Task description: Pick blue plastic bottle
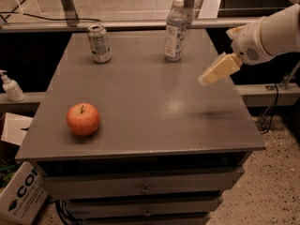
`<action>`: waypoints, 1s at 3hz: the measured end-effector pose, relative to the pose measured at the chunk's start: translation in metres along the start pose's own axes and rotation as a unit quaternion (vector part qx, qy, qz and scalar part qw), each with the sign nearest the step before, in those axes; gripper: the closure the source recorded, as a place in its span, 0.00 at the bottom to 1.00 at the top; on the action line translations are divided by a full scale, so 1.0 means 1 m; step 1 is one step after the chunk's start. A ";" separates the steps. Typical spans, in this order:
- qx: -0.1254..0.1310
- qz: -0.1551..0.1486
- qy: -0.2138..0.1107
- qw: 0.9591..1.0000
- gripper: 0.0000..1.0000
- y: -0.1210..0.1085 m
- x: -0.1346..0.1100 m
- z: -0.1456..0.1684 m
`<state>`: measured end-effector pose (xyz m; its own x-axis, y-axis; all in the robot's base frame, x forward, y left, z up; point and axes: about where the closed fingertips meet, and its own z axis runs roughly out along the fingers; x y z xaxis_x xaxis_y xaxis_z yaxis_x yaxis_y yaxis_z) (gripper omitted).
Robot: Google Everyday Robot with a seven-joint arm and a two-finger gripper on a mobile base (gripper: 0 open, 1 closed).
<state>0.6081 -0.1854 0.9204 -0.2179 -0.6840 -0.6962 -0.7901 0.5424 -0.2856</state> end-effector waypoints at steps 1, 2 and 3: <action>0.003 0.011 -0.009 1.000 0.00 -0.001 -0.002 0.017; 0.016 0.036 -0.024 0.999 0.00 -0.015 -0.002 0.048; 0.038 0.066 -0.046 0.996 0.00 -0.036 -0.005 0.079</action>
Offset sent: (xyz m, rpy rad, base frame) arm 0.0864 0.0245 -0.0494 0.1474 -0.0323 -0.1381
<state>0.6832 -0.1631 0.8821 -0.2608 -0.5591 -0.7870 -0.7119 0.6620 -0.2344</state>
